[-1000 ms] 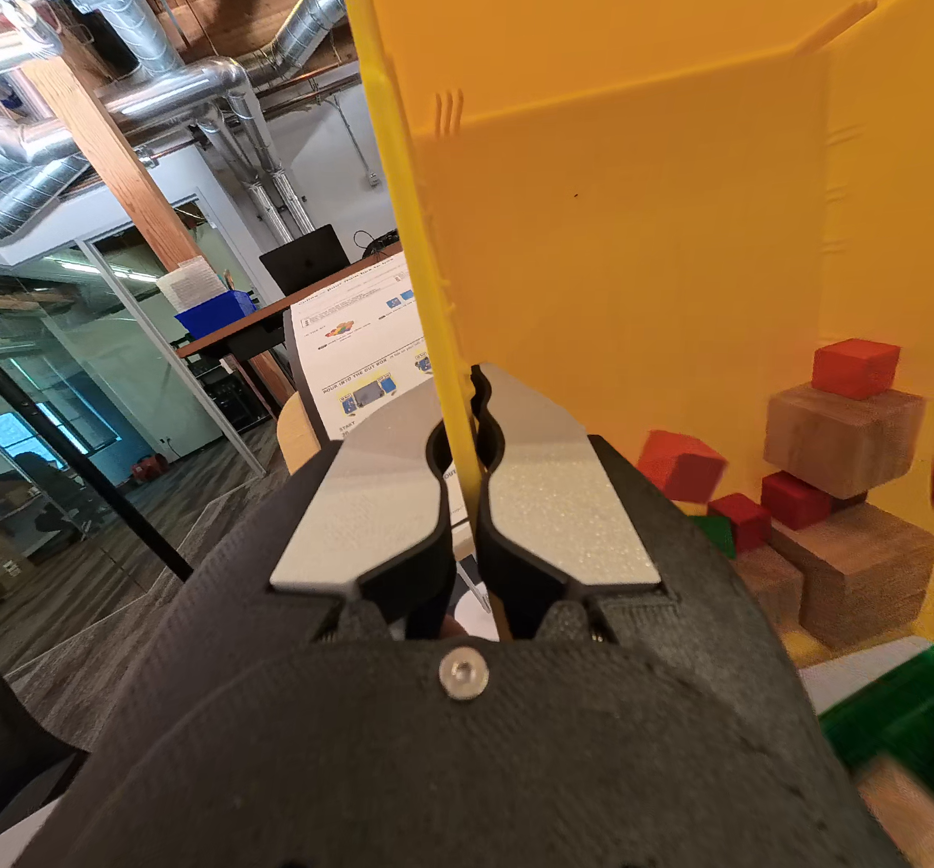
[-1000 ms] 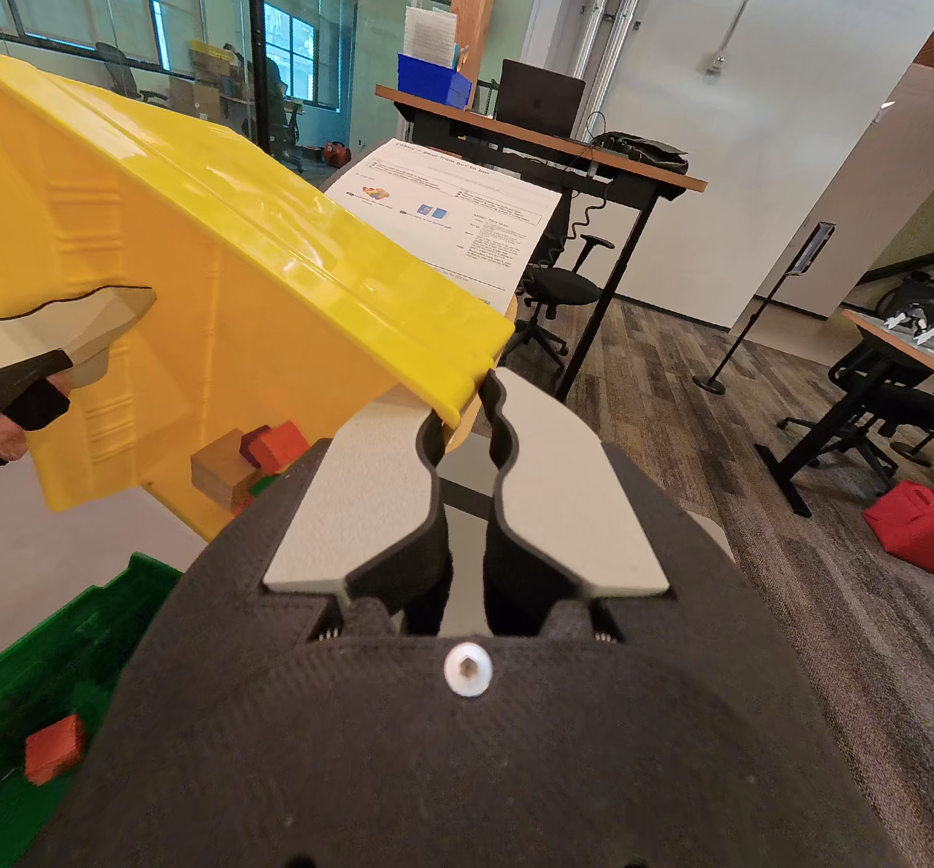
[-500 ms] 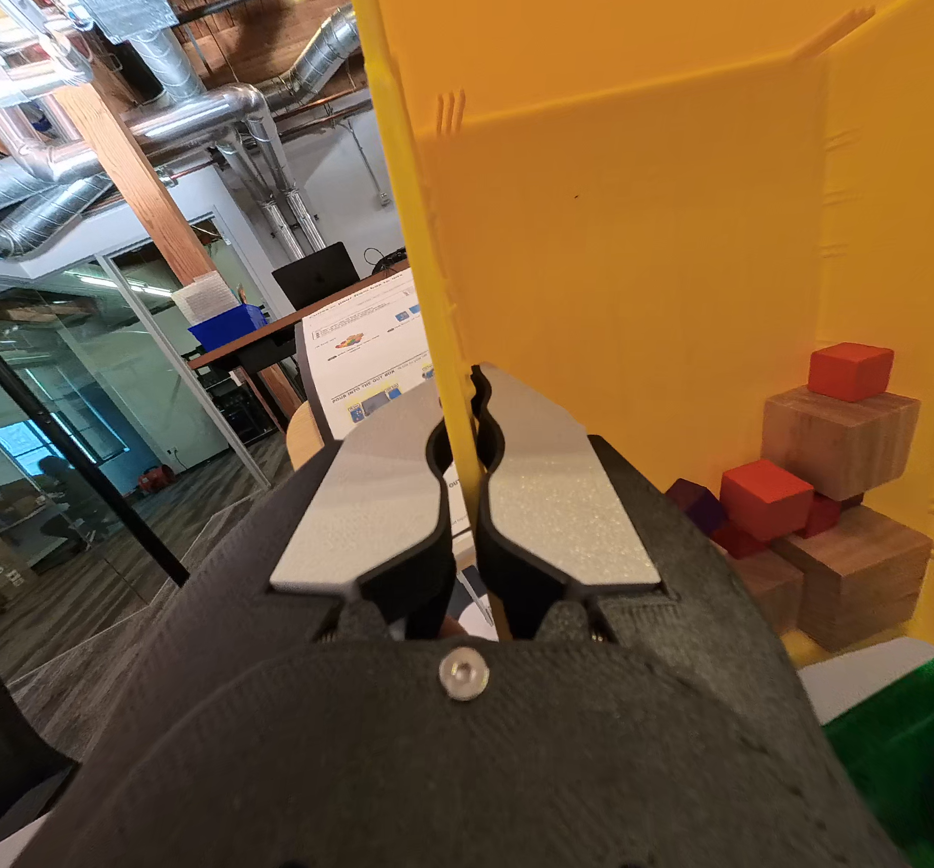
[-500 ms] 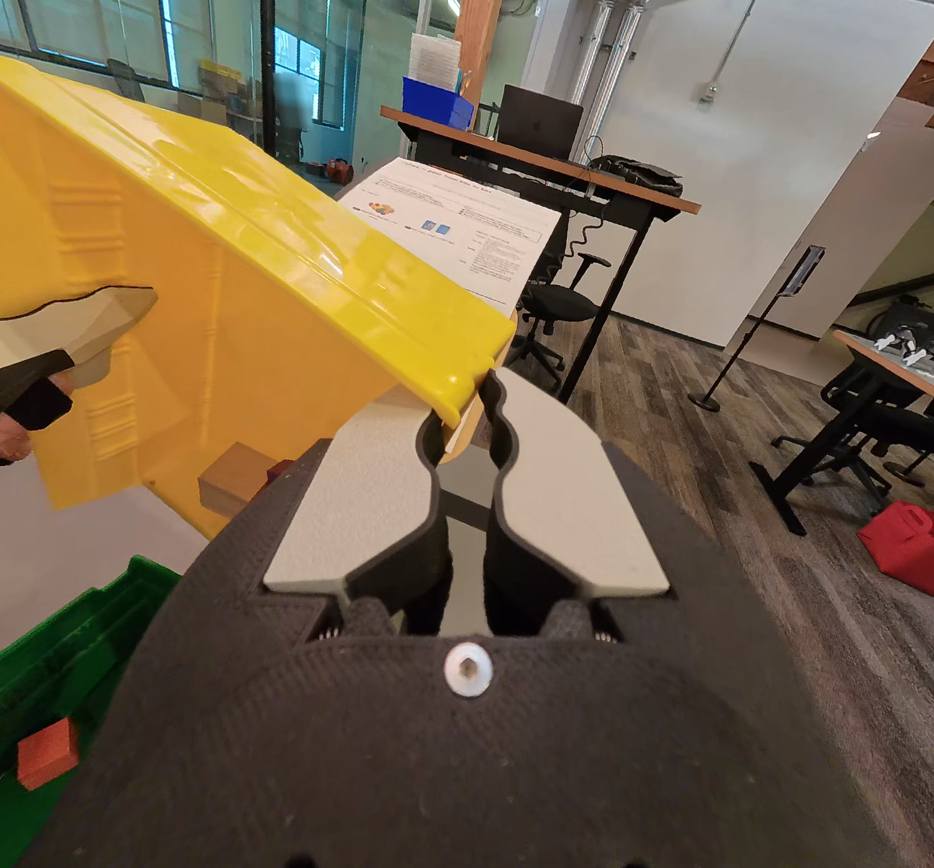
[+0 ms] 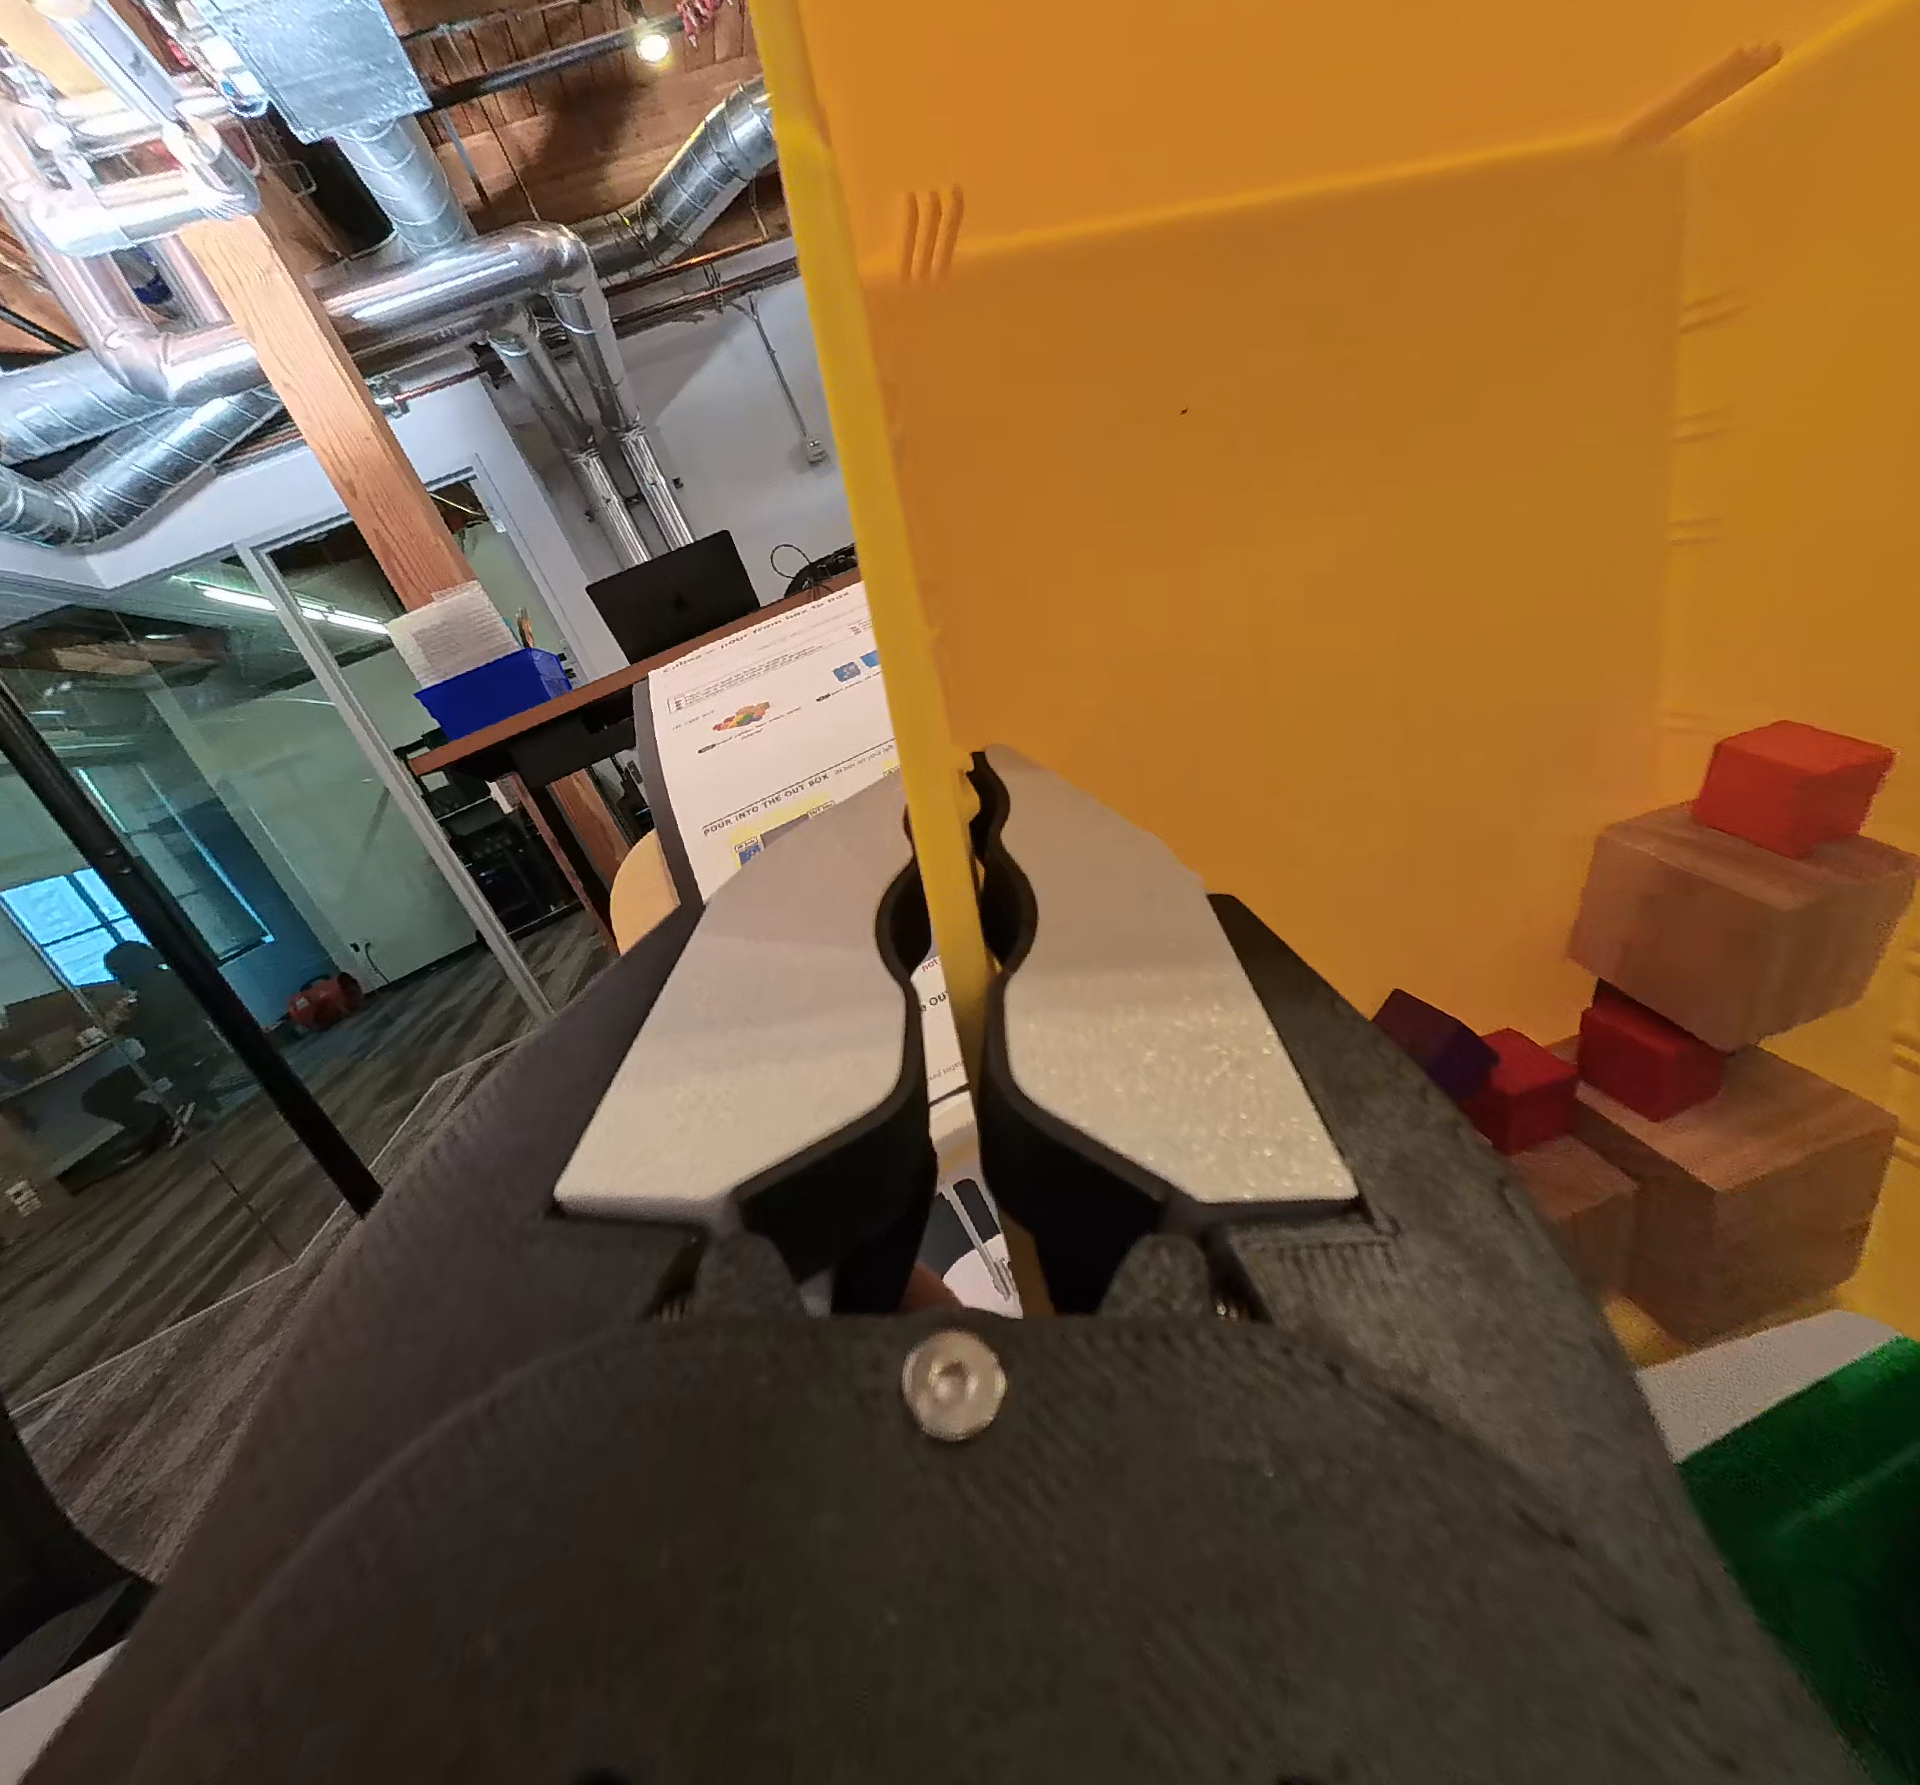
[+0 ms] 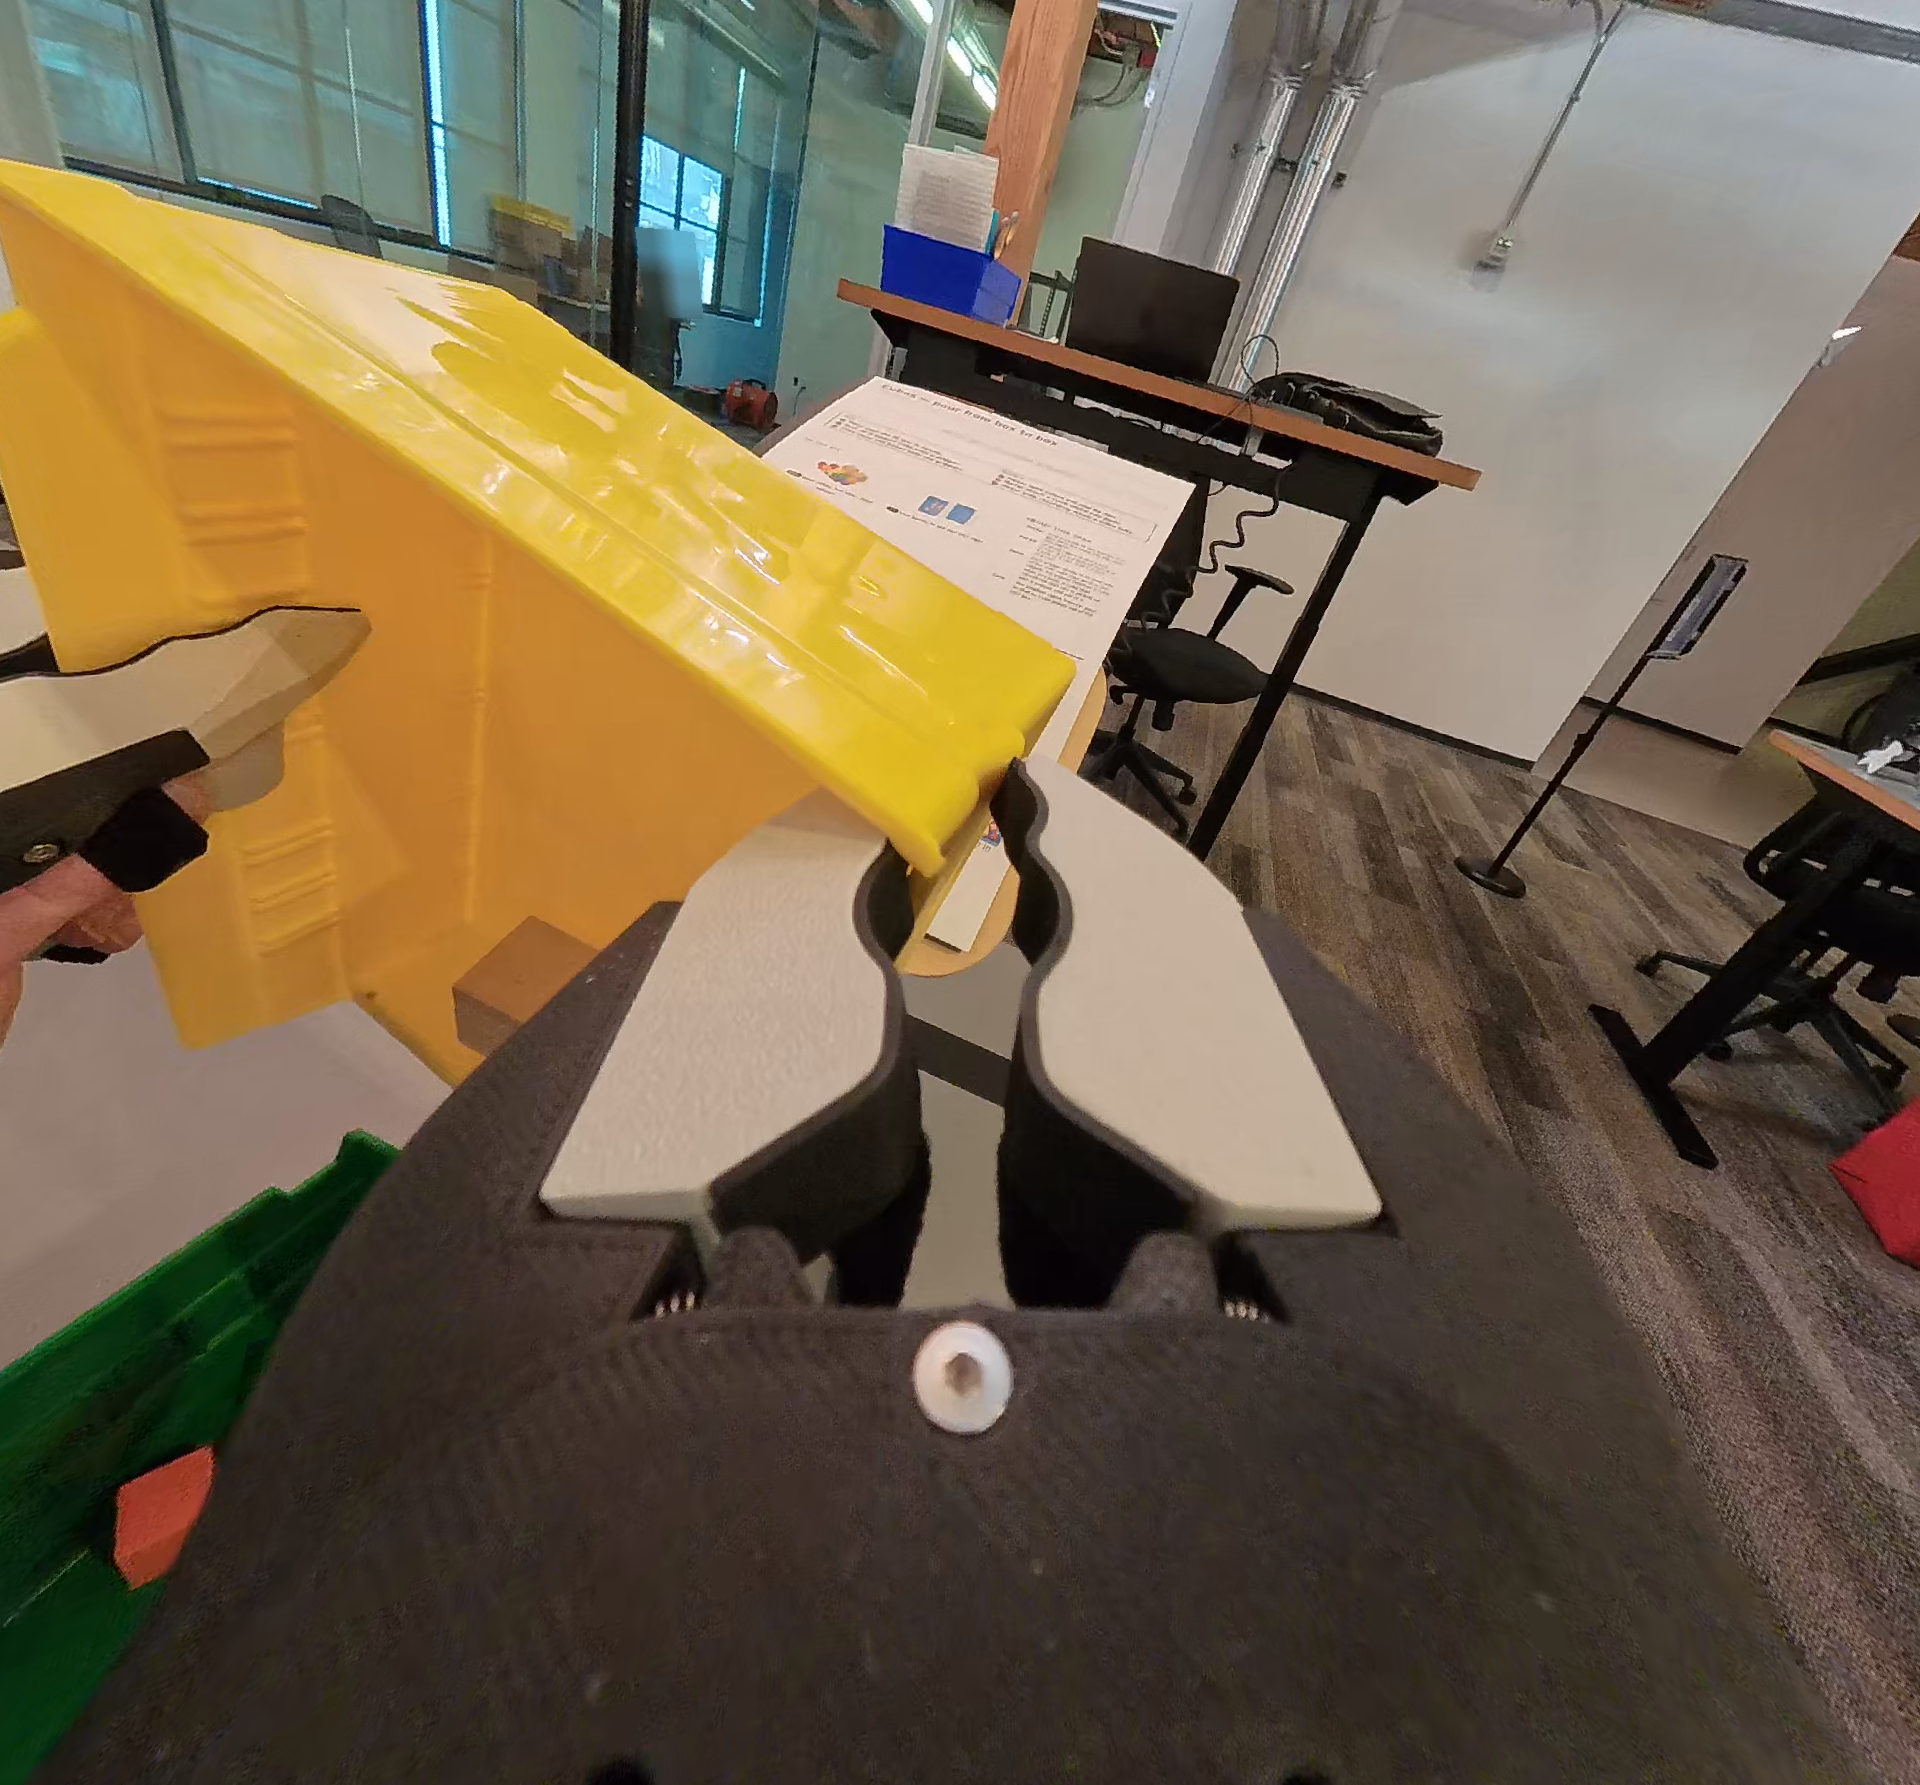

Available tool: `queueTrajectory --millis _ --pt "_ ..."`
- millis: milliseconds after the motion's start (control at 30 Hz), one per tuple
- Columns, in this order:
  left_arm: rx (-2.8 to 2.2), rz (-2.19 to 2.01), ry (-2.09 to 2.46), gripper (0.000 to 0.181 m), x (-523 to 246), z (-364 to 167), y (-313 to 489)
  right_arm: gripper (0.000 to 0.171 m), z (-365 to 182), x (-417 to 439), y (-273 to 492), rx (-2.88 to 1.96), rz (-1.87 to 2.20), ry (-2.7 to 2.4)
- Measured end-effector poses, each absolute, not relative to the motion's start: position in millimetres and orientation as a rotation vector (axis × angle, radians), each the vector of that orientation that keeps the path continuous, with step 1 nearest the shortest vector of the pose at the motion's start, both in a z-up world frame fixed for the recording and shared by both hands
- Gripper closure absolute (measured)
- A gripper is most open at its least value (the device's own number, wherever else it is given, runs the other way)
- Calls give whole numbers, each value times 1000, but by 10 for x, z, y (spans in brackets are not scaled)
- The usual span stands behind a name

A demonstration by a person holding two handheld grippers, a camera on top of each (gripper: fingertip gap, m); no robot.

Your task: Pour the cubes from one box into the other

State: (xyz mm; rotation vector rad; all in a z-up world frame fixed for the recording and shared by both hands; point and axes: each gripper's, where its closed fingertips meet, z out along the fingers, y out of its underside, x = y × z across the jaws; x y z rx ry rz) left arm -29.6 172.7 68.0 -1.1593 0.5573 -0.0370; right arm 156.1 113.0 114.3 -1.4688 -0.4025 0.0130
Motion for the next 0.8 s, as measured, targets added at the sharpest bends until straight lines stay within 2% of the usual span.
queueTrajectory --millis 800 --pt "-1111 -61 536 177 -300 690 1621 160 1163 1519 996 -1419 39 -414"
